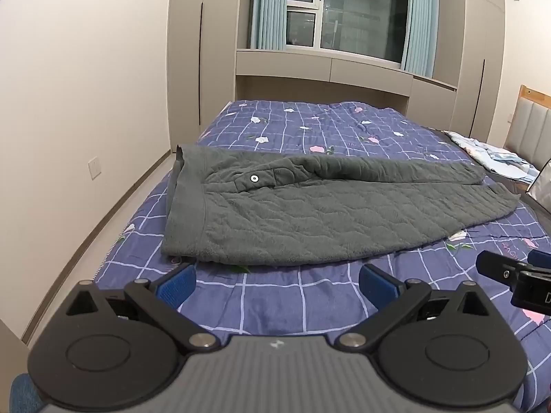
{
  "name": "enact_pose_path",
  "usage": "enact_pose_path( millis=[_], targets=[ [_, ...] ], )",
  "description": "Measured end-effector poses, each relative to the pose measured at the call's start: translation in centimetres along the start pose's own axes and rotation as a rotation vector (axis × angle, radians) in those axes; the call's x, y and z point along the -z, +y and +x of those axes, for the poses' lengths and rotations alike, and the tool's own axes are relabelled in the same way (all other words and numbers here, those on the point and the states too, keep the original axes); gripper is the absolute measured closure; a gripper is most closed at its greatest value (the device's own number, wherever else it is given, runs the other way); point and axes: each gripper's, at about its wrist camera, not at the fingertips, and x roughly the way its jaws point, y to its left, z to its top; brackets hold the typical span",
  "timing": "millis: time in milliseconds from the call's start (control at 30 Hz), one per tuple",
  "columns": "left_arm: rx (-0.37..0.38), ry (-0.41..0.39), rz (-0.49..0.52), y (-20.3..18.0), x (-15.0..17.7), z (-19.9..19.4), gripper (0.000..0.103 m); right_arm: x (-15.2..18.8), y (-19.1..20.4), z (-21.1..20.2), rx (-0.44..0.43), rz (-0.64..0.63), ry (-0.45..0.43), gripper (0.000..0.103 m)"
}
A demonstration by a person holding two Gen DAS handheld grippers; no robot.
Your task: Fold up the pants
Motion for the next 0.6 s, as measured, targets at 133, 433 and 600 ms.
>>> enact_pose_path(
  millis=[133,433,600],
  targets=[
    [-0.001,0.002,0.001,0.01,0.09,0.05,0.000,0.03,0.05,-0.02,0.000,-0.002,0.005,0.000],
    [-0.006,0.010,0.003,-0.24,-0.23,0.32,0.000,-0.02,-0.08,0.13,-0.005,-0.002,0.011,0.000],
    [-0.007,0.011,0.002,-0.23,-0.25,0.31,0.000,0.06,-0.04,0.30,-0.007,-0.002,0.011,0.000]
  ],
)
